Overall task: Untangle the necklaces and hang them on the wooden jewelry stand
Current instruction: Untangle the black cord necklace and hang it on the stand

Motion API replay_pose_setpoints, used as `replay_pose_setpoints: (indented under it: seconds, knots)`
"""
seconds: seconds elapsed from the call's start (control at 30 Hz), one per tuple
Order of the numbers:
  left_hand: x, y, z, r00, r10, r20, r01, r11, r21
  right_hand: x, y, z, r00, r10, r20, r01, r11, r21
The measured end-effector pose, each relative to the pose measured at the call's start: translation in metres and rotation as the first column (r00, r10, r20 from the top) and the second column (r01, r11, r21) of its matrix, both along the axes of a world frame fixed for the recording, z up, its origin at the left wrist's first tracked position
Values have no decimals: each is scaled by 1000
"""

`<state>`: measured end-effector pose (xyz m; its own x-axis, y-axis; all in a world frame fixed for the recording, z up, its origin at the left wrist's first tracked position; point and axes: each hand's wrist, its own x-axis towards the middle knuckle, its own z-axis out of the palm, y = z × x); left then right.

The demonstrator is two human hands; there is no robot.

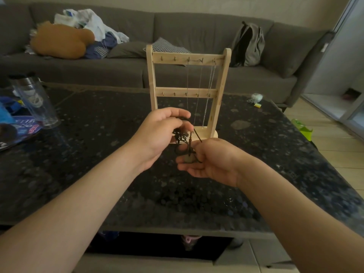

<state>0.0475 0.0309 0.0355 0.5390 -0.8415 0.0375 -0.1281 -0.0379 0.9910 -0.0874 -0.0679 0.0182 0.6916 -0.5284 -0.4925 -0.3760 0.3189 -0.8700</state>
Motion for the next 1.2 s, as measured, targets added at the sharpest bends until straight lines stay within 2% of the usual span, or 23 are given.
replay_pose_setpoints:
  seconds: [0.07, 0.17, 0.4, 0.47, 0.57, 0.67, 0.73, 0.87, 1.03, 1.13, 1.2]
  knots:
    - [2, 0, -1, 999, 41, -34, -41, 999, -19, 0, -1, -1, 1000, 5, -5, -5, 999, -33]
    - [1, -3, -3, 983, 62, -175, -70, 997, -37, 1, -1, -3, 999, -17, 28, 19, 997, -71]
    - [-2, -4, -3, 931, -17, -365, -5, 998, -58, 0, -1, -3, 996, -37, 87, 47, 992, -115]
    - [-3, -4, -1, 896, -25, -443, -11, 997, -79, 1, -1, -3, 991, -78, 107, 88, 992, -93]
    - [-2, -3, 2, 793, -41, -607, -39, 992, -117, 3, -1, -2, 975, -160, 153, 167, 985, -35]
    - [1, -4, 2, 749, 19, -662, -125, 986, -113, 4, 0, -2, 963, -173, 206, 173, 985, 22]
    - [2, -5, 0, 775, 96, -625, -181, 981, -74, 4, 0, 0, 959, -143, 243, 131, 989, 65]
    - [5, -7, -3, 879, 224, -421, -237, 971, 21, 2, -1, 2, 947, -131, 295, 102, 989, 111]
    - [4, -3, -3, 976, 170, -135, -149, 976, 158, -3, -3, 4, 954, -75, 292, 71, 997, 26]
    - [7, -3, -8, 990, 126, 59, -135, 969, 208, -6, -4, 6, 961, -70, 267, 73, 997, 0]
    - [9, -4, -12, 991, 98, 94, -118, 965, 236, -7, -4, 8, 966, -62, 251, 62, 998, 10]
